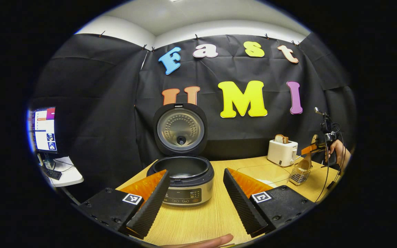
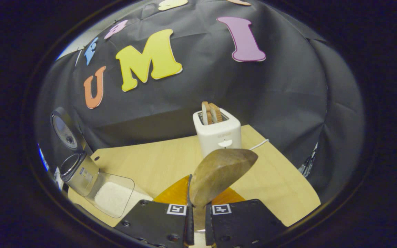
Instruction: Close the left gripper, press the button to open the rice cooker; take a wooden spoon from the chopstick holder with the right hand, scoop a spoonful of rice and pour it into the rice cooker, then put the wooden spoon back into the chopstick holder.
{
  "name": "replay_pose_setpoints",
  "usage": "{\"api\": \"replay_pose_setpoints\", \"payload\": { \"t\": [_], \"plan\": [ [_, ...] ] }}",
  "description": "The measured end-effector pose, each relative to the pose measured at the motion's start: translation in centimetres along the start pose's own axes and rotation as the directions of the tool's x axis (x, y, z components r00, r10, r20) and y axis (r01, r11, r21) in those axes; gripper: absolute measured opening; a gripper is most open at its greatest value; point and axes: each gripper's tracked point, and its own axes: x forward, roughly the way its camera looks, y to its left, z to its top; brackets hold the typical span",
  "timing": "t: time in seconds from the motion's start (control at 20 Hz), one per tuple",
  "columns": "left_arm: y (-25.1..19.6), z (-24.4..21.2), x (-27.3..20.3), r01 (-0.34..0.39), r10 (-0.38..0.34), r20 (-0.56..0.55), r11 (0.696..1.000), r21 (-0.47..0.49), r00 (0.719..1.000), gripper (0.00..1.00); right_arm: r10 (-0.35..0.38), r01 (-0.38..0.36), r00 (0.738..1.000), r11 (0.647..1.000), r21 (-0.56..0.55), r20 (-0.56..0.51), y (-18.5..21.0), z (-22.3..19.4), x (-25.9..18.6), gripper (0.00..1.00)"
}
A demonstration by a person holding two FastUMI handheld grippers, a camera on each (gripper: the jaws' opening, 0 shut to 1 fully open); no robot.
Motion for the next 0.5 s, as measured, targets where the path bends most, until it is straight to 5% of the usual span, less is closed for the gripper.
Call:
{"api": "replay_pose_setpoints", "payload": {
  "t": [0.2,0.5],
  "plan": [
    [0.9,0.2,-0.3,-0.016,0.016,0.003,1.000,-0.008,1.000,0.99,-0.053,0.061,0.993,0.995,-0.075,0.106,1.1,3.3,-2.8,0.12],
    [1.7,0.5,-0.6,-0.017,0.017,0.007,0.999,-0.030,1.000,0.99,-0.027,0.054,0.988,0.982,-0.181,0.150,6.8,5.3,-5.7,0.07]
  ]
}}
